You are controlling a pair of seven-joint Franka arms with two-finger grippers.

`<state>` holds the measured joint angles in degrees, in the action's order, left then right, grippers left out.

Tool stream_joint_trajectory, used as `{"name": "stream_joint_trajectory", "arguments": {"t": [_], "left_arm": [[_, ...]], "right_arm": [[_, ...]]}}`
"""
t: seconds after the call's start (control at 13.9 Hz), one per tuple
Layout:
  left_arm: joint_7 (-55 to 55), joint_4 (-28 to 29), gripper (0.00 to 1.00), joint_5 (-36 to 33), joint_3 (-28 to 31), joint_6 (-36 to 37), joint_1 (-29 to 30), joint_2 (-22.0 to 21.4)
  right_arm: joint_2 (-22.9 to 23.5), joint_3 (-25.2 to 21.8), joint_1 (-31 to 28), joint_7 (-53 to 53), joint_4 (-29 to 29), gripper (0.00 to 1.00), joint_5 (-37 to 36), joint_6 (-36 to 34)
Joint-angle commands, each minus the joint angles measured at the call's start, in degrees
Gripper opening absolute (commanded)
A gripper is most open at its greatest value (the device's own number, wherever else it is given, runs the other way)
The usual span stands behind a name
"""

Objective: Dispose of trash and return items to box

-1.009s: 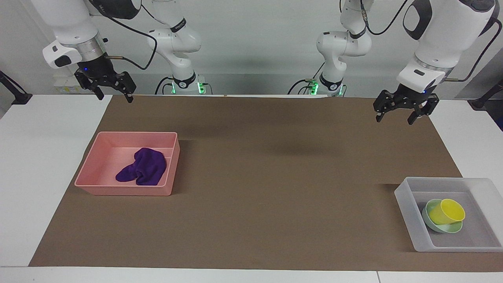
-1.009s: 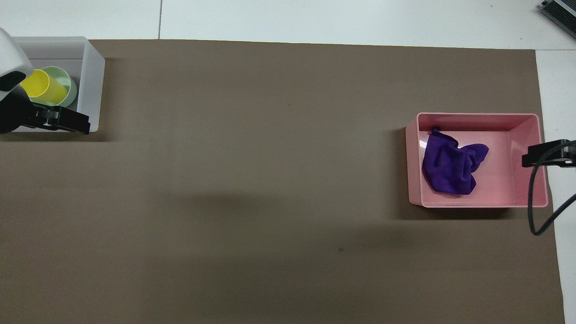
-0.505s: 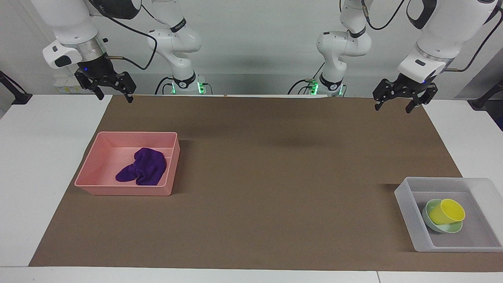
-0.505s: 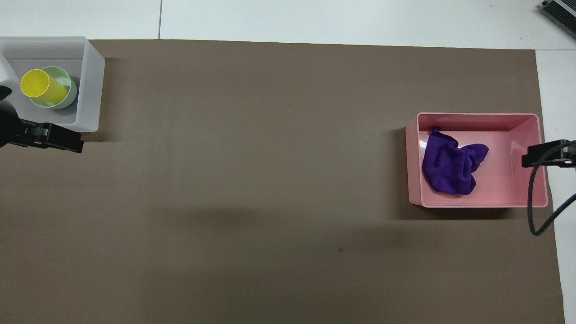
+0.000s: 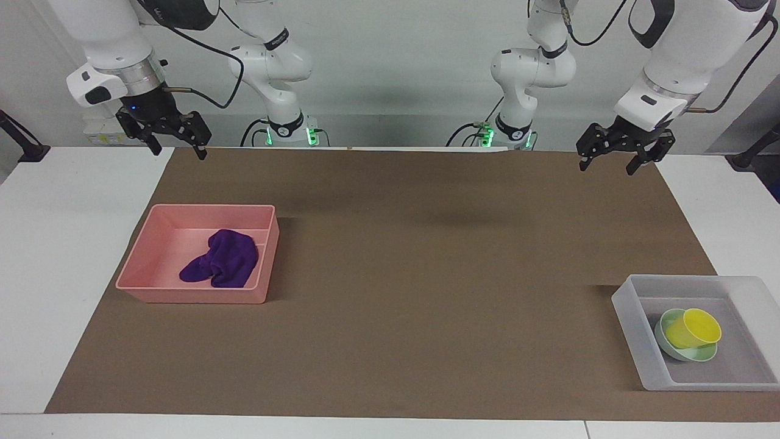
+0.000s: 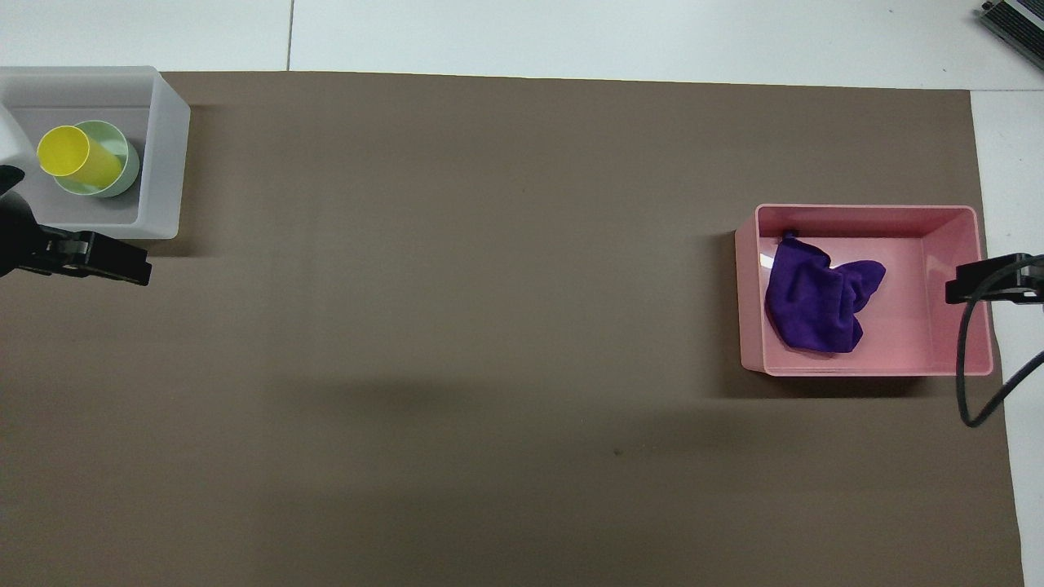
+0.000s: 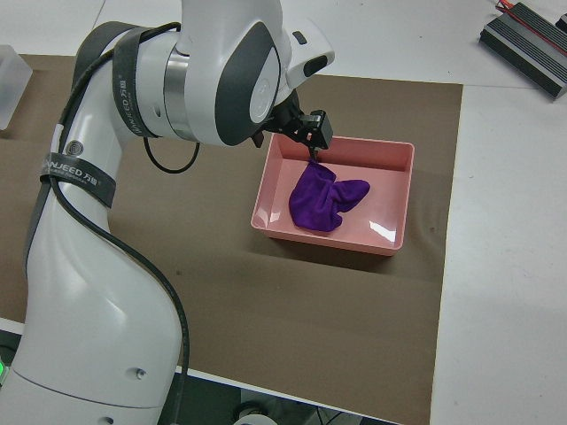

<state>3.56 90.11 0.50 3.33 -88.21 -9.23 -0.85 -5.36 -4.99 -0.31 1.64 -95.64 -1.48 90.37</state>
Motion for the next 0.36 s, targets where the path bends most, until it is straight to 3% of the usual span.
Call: {"name": "stream_joint_trajectory", "arguments": {"t": [0.0,0.29], "left_arm": [[0.9,2.3,1.0,0.7,0.2,-0.8,0.4,-1.8],[1.0,2.4,1.0,0.7,0.2,-0.7,0.4,-2.0]], "right_arm": [[-1.4,0.3,-0.7,-1.3,-1.6,1.0,-0.1,0.5],[-1.4,0.3,-0.7,-1.4,-1.6,1.0,-0.1,0.5]]}}
